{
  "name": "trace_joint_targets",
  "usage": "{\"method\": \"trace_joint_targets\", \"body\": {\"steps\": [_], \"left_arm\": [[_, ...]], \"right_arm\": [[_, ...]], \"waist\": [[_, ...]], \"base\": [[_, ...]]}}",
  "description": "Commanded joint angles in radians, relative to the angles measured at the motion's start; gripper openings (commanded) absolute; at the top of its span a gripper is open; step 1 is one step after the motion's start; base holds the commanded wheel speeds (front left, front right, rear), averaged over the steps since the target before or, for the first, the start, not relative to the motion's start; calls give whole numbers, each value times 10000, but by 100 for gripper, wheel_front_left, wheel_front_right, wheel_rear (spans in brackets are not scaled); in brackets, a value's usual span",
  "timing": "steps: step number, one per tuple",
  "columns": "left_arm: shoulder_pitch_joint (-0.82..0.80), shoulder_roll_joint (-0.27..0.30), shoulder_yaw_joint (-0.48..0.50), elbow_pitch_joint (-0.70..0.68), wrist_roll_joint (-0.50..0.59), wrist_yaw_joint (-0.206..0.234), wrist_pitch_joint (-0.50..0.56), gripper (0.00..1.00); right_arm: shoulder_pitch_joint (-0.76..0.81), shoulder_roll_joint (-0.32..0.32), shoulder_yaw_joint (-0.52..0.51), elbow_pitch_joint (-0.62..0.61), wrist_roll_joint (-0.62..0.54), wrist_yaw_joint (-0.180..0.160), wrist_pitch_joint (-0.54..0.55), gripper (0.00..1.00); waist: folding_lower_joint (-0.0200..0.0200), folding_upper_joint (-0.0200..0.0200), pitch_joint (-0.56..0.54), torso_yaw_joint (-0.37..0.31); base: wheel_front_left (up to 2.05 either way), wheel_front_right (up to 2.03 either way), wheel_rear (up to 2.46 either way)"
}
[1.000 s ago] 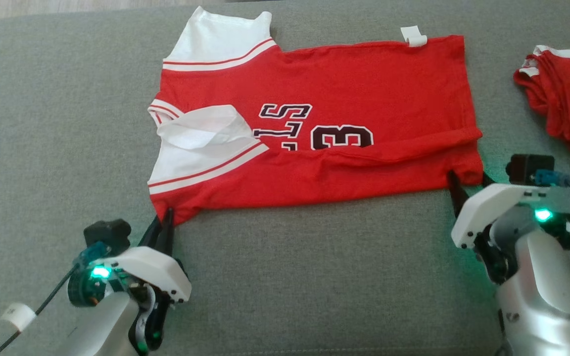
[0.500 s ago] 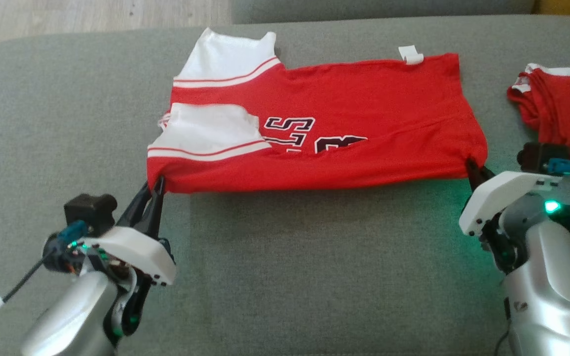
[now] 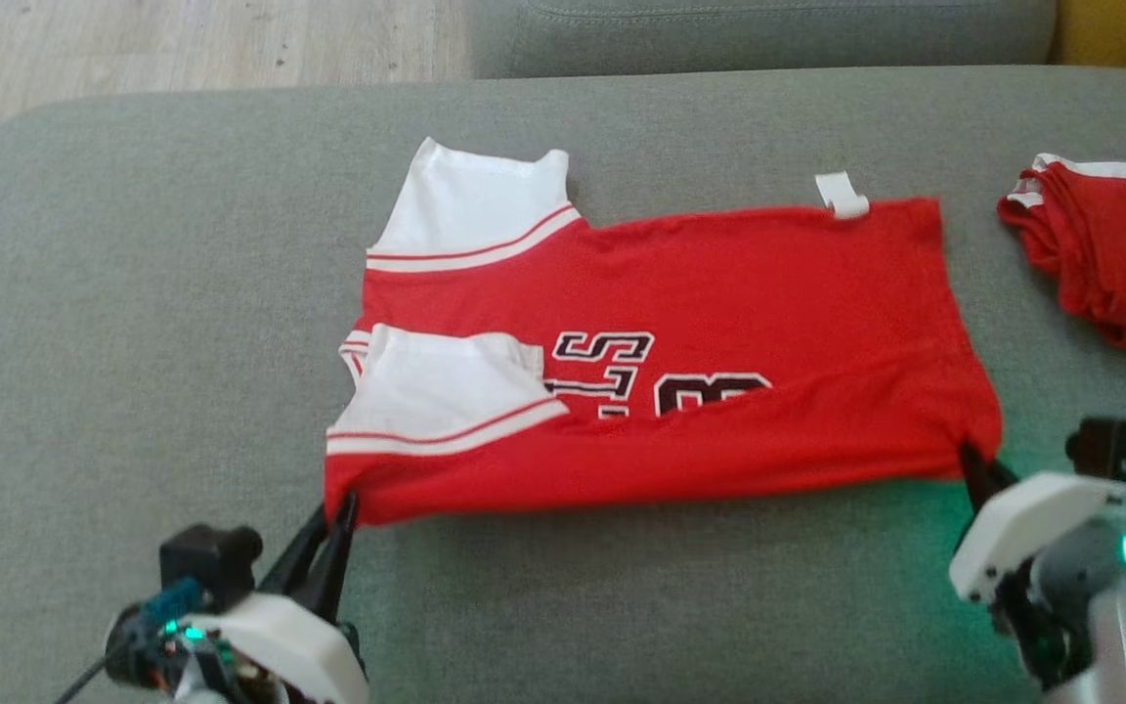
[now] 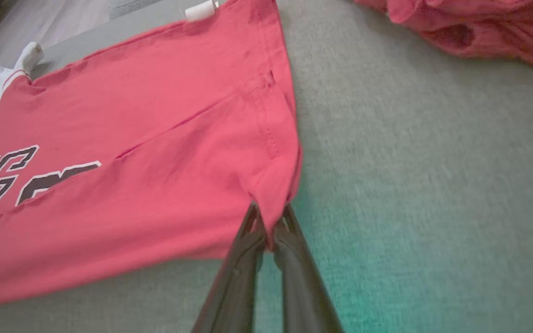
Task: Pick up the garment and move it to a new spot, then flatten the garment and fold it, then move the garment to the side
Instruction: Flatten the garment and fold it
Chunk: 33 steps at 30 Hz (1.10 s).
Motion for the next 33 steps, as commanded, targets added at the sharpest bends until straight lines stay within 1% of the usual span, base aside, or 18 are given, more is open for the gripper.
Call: {"method": "trace_joint_targets", "body": {"steps": [1, 2, 3, 4, 5, 6, 7, 8, 9, 10, 11, 16, 19, 22, 25, 28, 31, 33], "left_arm": [[-377, 258, 398, -304, -89, 105, -128, 0], [-246, 208, 357, -306, -118, 139, -156, 0], [-127, 157, 326, -293, -155, 164, -191, 0], [-31, 121, 303, -269, -177, 182, -232, 0], [45, 100, 288, -224, -183, 208, -272, 0], [112, 99, 277, -159, -176, 251, -293, 0], [178, 88, 287, -98, -199, 302, -306, 0], [247, 75, 304, -50, -235, 334, -331, 0], [305, 76, 309, -17, -254, 339, -366, 46], [359, 85, 317, 14, -269, 343, -402, 85], [412, 100, 321, 44, -281, 355, -422, 100], [423, 361, 469, -62, -200, 388, -571, 100], [-17, 757, 637, -279, 14, 348, -478, 100], [-931, 1259, 838, -516, 304, 175, -153, 100], [-2285, 1723, 1101, -671, 583, -114, 338, 100], [-3870, 2026, 1283, -502, 779, -551, 980, 100], [-5449, 2002, 1366, -14, 846, -999, 1592, 100], [-6430, 1961, 1222, 472, 1100, -1349, 1926, 100]], "right_arm": [[-234, -79, 137, -484, 41, 65, -12, 0], [-20, -58, 121, -662, 104, 65, -4, 0], [170, -39, 119, -828, 198, 65, -2, 2], [342, -26, 112, -970, 265, 65, -4, 15], [503, -17, 121, -1092, 293, 65, -17, 33], [650, -10, 125, -1204, 308, 65, -42, 55], [780, -5, 95, -1311, 328, 65, -100, 100], [901, -3, 90, -1377, 368, 65, -166, 100], [1020, -1, 85, -1432, 407, 65, -229, 100], [1129, 0, 72, -1477, 473, 65, -309, 100], [1231, 1, 55, -1512, 552, 65, -399, 100], [1564, 3, 48, -1840, 629, 65, -844, 100], [1475, 3, 50, -2323, 237, 65, -1046, 100], [1175, 3, 125, -2833, -58, 65, -1066, 100], [679, 4, 346, -3208, -299, 65, -942, 100], [-50, 4, 690, -3332, -666, 65, -848, 100], [-857, 4, 1081, -3282, -781, 65, -812, 100], [-1372, 4, 1326, -3215, -802, 65, -807, 100]], "waist": [[1, -1, -6, -5], [1, -1, -15, -14], [1, -1, -34, -35], [1, -1, -51, -52], [1, -1, -75, -69], [1, -1, -103, -92], [1, -1, -126, -115], [1, -1, -162, -148], [1, -1, -190, -169], [1, -1, -218, -192], [1, -1, -243, -209], [1, -1, -304, -305], [1, -1, -239, -407], [1, -1, -56, -483], [1, -1, 292, -595], [1, -1, 750, -801], [1, -1, 1314, -1042], [1, -1, 1726, -1221]], "base": [[0, 0, 0], [0, 0, 0], [0, 0, 0], [0, 0, 0], [0, 0, 0], [0, 0, 0], [0, 0, 0], [0, 0, 0], [0, 0, 0], [0, 0, 0], [0, 0, 0], [0, 0, 0], [0, 0, 0], [0, 0, 0], [0, 0, 0], [0, 0, 0], [0, 0, 0], [0, 0, 0]]}}
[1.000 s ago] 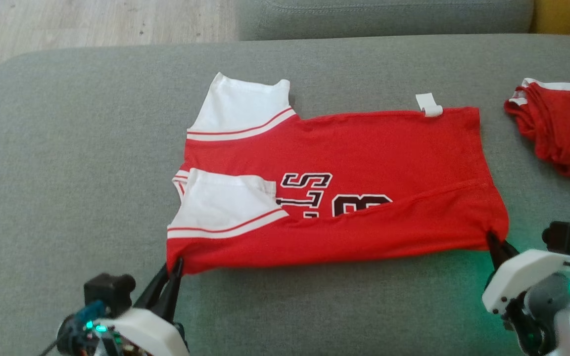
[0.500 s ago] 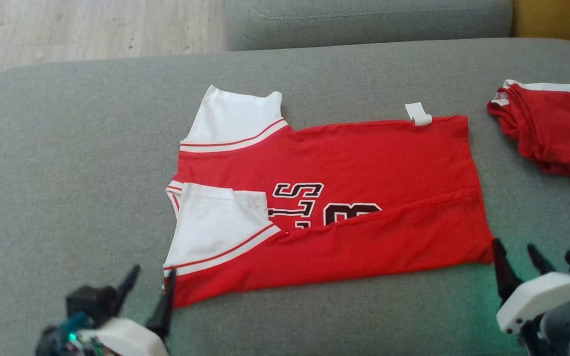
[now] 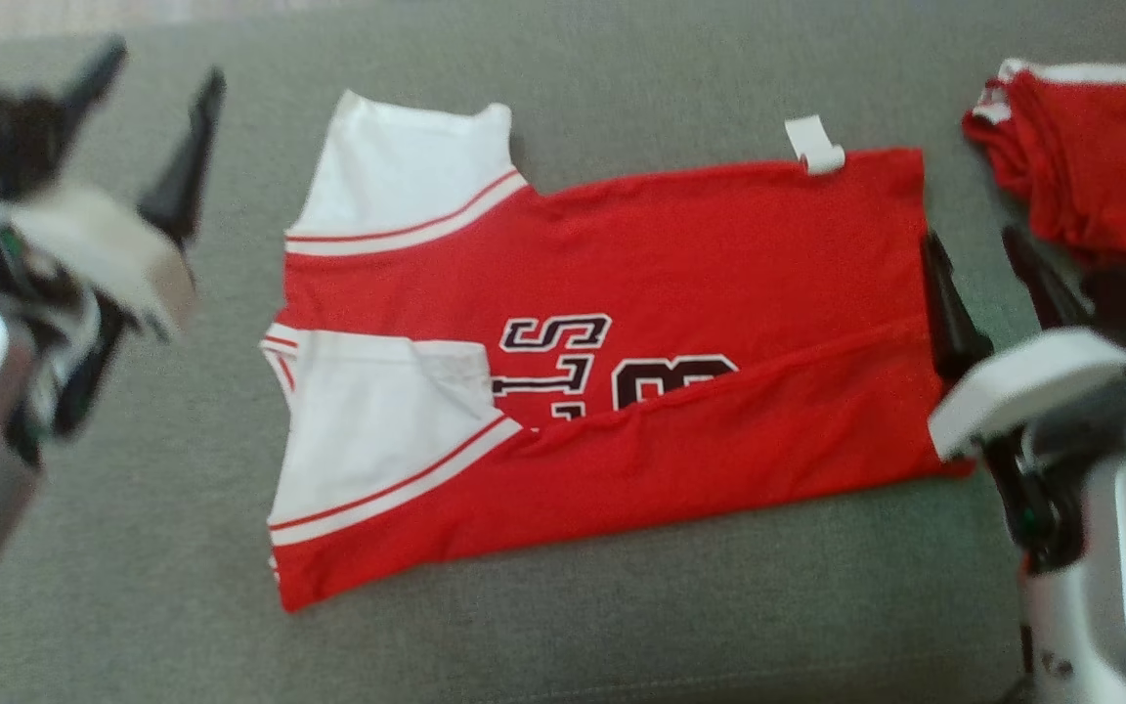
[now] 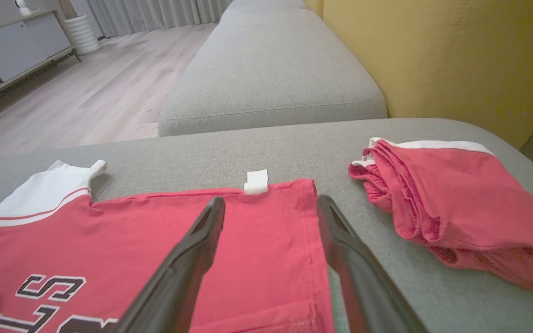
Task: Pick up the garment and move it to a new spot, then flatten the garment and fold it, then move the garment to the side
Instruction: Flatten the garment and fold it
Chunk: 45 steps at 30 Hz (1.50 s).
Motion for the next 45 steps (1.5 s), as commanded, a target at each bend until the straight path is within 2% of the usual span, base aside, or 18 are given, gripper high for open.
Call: {"method": "trace_joint_targets", "body": {"steps": [1, 9, 20, 28, 29, 30, 31, 32, 33, 40, 45], "left_arm": [[-1052, 305, 426, 227, 204, -241, 290, 100], [-3089, -66, 183, 2477, 234, -1021, 1257, 100], [-3493, -170, 107, 4087, -23, -1287, 1693, 100], [-3658, -243, -157, 4499, -76, -1570, 2076, 100], [-3663, -260, -202, 4489, -80, -1612, 2125, 80], [-3670, -287, -248, 4468, -72, -1641, 2151, 45], [-3673, -313, -287, 4447, -64, -1659, 2171, 30], [-3675, -339, -329, 4428, -53, -1679, 2183, 9], [-3685, -359, -360, 4410, -38, -1700, 2166, 0], [-3916, -567, -433, 4330, 144, -1737, 1640, 0], [-4155, -779, -412, 4056, 246, -1752, 1116, 0]], "right_arm": [[-616, -76, 419, -271, -79, 65, 26, 100], [-2202, -76, 1226, 90, 92, 65, -140, 100], [-3047, -76, 1572, 595, 199, 65, -486, 100], [-3131, -76, 1597, 1031, 315, 65, -745, 100], [-3151, -76, 1603, 1061, 324, 65, -754, 100], [-3178, -76, 1600, 1087, 330, 65, -758, 100], [-3209, -76, 1606, 1107, 324, 65, -757, 100], [-3248, -76, 1618, 1131, 304, 65, -743, 100], [-3302, -76, 1635, 1163, 272, 65, -718, 100], [-4096, -330, 1730, 1646, -3, 65, -249, 100], [-5077, -655, 1587, 2838, -332, 65, 86, 100]], "waist": [[-3, 0, 793, -451], [-3, 0, 2327, -1344], [-3, 0, 3209, -1975], [-3, 0, 3292, -2024], [-3, 0, 3282, -2011], [-3, 0, 3266, -1987], [-3, 0, 3250, -1963], [-3, 0, 3227, -1935], [-3, 0, 3200, -1903], [-3, 0, 2956, -1489], [-3, 0, 2914, -1028]], "base": [[0, 0, 0], [0, 0, 0], [0, 0, 0], [0, 0, 0], [0, 0, 0], [0, 0, 0], [0, 0, 0], [0, 0, 0], [0, 0, 0], [0, 0, 0], [0, 0, 0]]}}
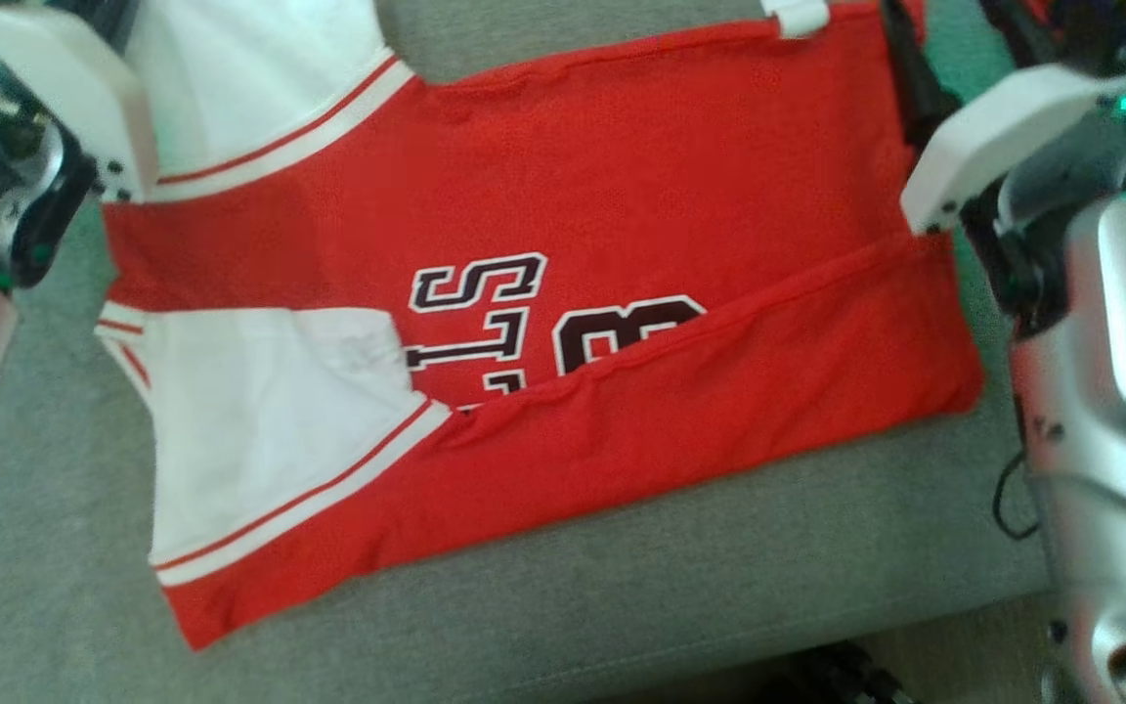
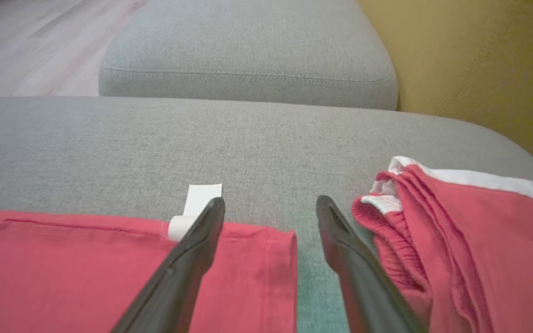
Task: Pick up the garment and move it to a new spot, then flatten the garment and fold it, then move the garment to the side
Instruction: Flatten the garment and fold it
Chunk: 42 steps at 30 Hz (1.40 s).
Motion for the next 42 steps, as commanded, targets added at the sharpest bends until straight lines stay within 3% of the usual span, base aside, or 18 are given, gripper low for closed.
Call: {"method": "trace_joint_targets", "body": {"steps": [1, 7, 9, 10, 12, 18, 27, 33, 42], "left_arm": [[-661, 287, 379, -421, 103, -22, -165, 0], [-701, -7, 189, -829, 156, -132, -441, 0], [-686, -38, 163, -884, 156, -148, -486, 0], [-671, -72, 138, -930, 160, -159, -532, 0], [-634, -146, 82, -993, 156, -175, -592, 0], [-519, -240, -27, -988, 113, -221, -720, 0], [-82, -238, -41, -942, -82, -301, -1206, 0], [1079, -137, -106, -1589, -342, -237, -1720, 0], [3874, 166, -230, -3422, -681, 566, -2700, 0]], "right_arm": [[-439, -17, 32, 213, -167, 65, 165, 100], [-1152, -143, -335, 1921, -656, 65, 499, 100], [-1209, -130, -416, 2117, -709, 65, 527, 95], [-1253, -122, -474, 2275, -759, 65, 525, 86], [-1300, -107, -556, 2518, -819, 65, 450, 48], [-1439, -41, -650, 2907, -950, 65, -14, 0], [-1276, -114, -443, 3027, -948, 65, -724, 0], [-384, -313, -240, 2894, -630, 65, -1226, 0], [1540, -629, -220, 2013, -92, 65, -1991, 0]], "waist": [[1, 0, -15, 300], [1, 0, -10, 768], [1, 0, -27, 805], [1, 0, -49, 843], [1, 0, -103, 905], [1, 0, -284, 942], [1, 0, -912, 952], [1, 0, -1662, 1177], [1, 0, -2858, 1590]], "base": [[0, 0, 0], [0, 0, 0], [0, 0, 0], [0, 0, 0], [0, 0, 0], [0, 0, 0], [0, 0, 0], [0, 0, 0], [0, 0, 0]]}}
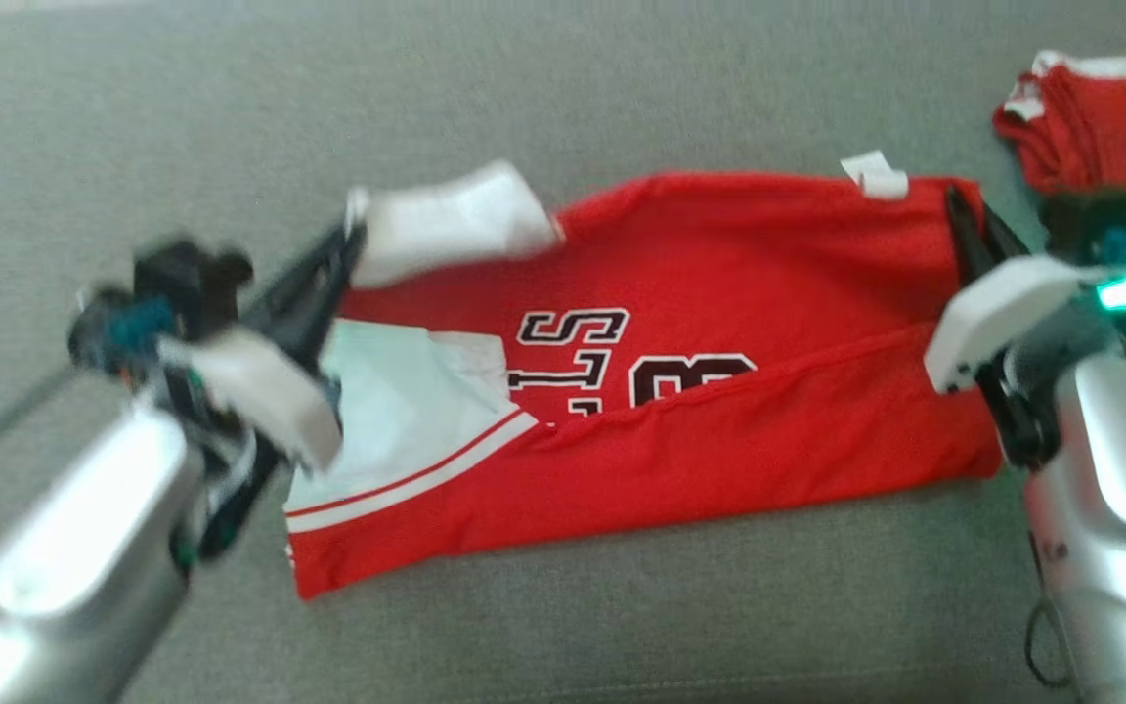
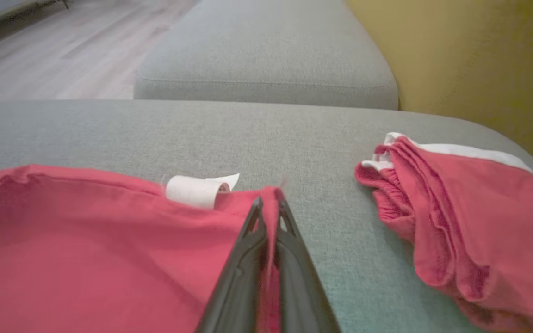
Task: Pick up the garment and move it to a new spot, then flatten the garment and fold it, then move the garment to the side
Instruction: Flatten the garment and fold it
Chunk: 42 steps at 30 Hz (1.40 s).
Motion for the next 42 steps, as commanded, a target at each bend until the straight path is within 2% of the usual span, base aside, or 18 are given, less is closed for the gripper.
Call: {"method": "trace_joint_targets", "body": {"steps": [1, 7, 12, 13, 14, 15, 17, 18, 20, 21, 22, 29, 35, 42], "left_arm": [[320, 551, 389, -706, -66, 294, -279, 0], [2124, 602, 223, -1437, -309, 1000, -735, 0], [2655, 420, 82, -1427, -287, 1231, -1040, 0], [2749, 349, 65, -1404, -302, 1274, -1121, 0], [2828, 289, 44, -1378, -299, 1319, -1193, 0], [2905, 212, 35, -1364, -311, 1359, -1287, 0], [3072, 67, 28, -1323, -379, 1425, -1442, 0], [3156, 11, 27, -1321, -408, 1451, -1521, 12], [3370, -63, 66, -1362, -500, 1547, -1673, 70], [3478, -58, 89, -1389, -523, 1595, -1750, 92], [3593, -41, 123, -1416, -549, 1640, -1841, 99], [4385, 287, 571, -1814, -741, 2192, -2379, 100], [4838, 387, 951, -2205, -821, 2658, -2858, 100], [5065, 123, 1302, -2403, -852, 3200, -3200, 100]], "right_arm": [[306, -171, 146, -659, 137, 65, -190, 0], [1566, -236, -165, -1556, 280, 65, -39, 0], [2197, -273, -284, -2124, 299, 65, 129, 0], [2350, -274, -289, -2272, 305, 65, 160, 6], [2494, -276, -287, -2407, 314, 65, 175, 31], [2643, -288, -274, -2537, 318, 65, 179, 48], [2924, -320, -248, -2757, 300, 65, 152, 100], [3064, -328, -246, -2853, 284, 65, 122, 100], [3341, -347, -246, -3033, 265, 65, -6, 100], [3498, -350, -236, -3137, 243, 65, -68, 100], [3673, -346, -234, -3252, 216, 65, -114, 100], [4865, -124, -846, -4079, 26, 65, -70, 100], [5140, 319, -1631, -4703, -15, 65, 230, 100], [4625, 596, -2141, -4296, -230, 65, 1010, 100]], "waist": [[2, -1, -493, 226], [2, -1, -926, 380], [2, -1, -990, 444], [2, -1, -1005, 446], [2, -1, -1021, 439], [2, -1, -1034, 432], [2, -1, -1073, 412], [2, -1, -1095, 402], [2, -1, -1143, 373], [2, -1, -1164, 362], [2, -1, -1189, 354], [2, -1, -1395, 351], [2, -1, -1623, 452], [2, -1, -1735, 800]], "base": [[0, 0, 0], [0, 0, 0], [0, 0, 0], [0, 0, 0], [0, 0, 0], [0, 0, 0], [0, 0, 0], [0, 0, 0], [0, 0, 0], [0, 0, 0], [0, 0, 0], [0, 0, 0], [0, 0, 0], [0, 0, 0]]}}
